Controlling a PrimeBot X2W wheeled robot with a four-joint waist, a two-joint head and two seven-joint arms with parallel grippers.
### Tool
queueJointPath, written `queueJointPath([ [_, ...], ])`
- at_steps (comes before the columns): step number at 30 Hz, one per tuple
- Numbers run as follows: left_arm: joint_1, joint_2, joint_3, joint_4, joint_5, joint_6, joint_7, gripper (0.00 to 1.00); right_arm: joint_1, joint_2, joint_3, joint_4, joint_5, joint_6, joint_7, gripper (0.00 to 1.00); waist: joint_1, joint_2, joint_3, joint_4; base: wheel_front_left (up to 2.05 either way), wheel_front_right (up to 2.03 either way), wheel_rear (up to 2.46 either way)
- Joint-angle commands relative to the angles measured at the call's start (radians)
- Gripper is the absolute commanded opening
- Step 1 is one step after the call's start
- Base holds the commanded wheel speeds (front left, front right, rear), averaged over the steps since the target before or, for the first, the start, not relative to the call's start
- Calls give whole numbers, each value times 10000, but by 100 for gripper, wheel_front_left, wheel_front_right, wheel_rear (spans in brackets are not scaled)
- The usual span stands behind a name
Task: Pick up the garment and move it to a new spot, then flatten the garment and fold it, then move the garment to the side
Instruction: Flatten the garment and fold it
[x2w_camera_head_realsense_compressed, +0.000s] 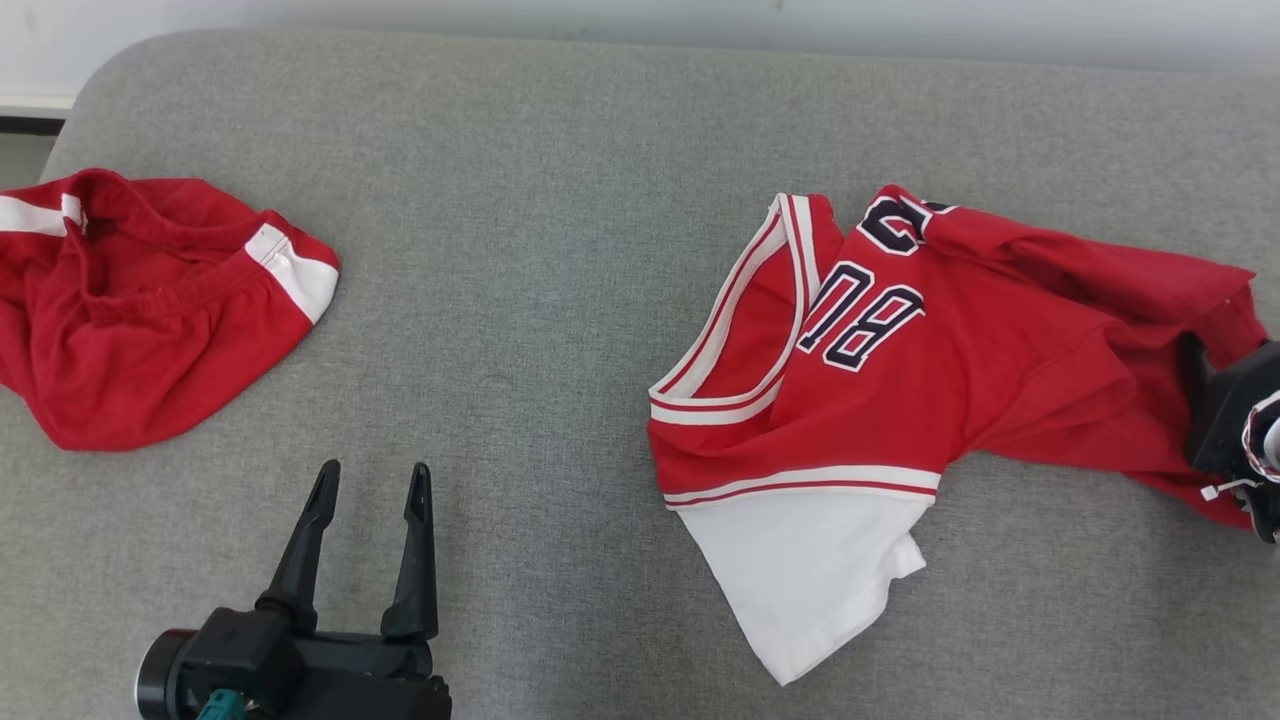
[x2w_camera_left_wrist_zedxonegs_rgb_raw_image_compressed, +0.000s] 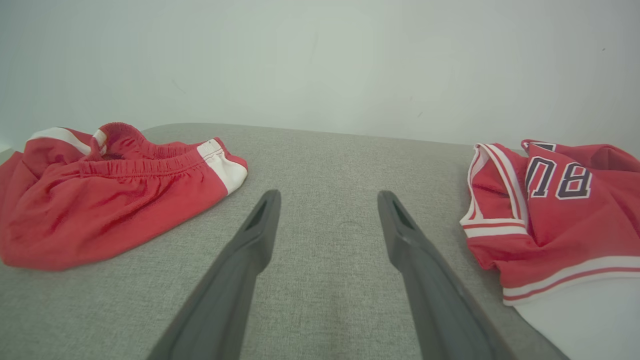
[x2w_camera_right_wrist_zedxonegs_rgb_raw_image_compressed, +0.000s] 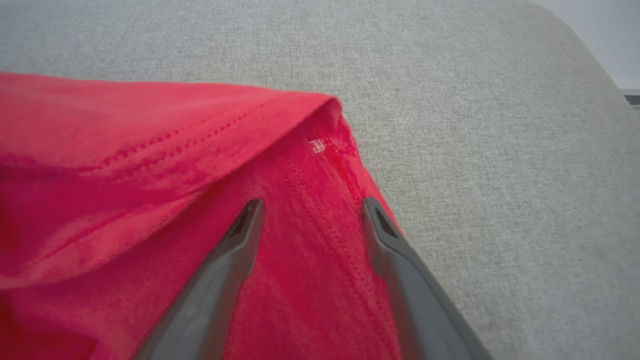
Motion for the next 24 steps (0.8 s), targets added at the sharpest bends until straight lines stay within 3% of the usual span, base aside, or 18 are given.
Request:
queueJointPath([
  [1, -76, 7, 40, 5, 117, -39, -2, 100, -74, -55, -16, 61, 24, 6, -31, 100, -1, -1, 80, 56, 0, 0, 0],
  [3, -100, 5, 71, -9, 132, -56, -2, 100, -151, -20, 50, 85, -16, 6, -70, 96, -1, -1, 137, 71, 0, 0, 0],
  [5, -114, 7, 110, -20, 138, -55, -2, 100, -204, 91, 124, 77, -81, 6, -132, 53, -1, -1, 173, 55, 0, 0, 0],
  [7, -134, 5, 137, -9, 138, -41, -2, 100, -191, 176, 216, 75, -135, 6, -170, 41, -1, -1, 190, 21, 0, 0, 0],
  [8, -155, 7, 136, 0, 130, -29, -2, 100, -202, 204, 245, 75, -148, 6, -190, 40, -1, -1, 196, -3, 0, 0, 0],
  [12, -223, 7, 83, 49, 72, -15, -2, 100, -219, 305, 345, 168, -121, 6, -117, 9, -1, -1, 200, -84, 0, 0, 0],
  [13, -223, 7, 83, 49, 72, -15, -2, 100, -219, 305, 345, 168, -121, 6, -117, 9, -1, -1, 200, -84, 0, 0, 0],
  [14, -235, 5, 66, 57, 67, -15, -2, 100, -215, 301, 359, 214, -101, 6, -61, 1, -1, -1, 196, -94, 0, 0, 0],
  [24, -168, 7, 66, 102, 96, 22, -2, 100, -195, 204, 485, 64, -89, 6, -565, 0, -1, -1, 38, -84, 0, 0, 0],
])
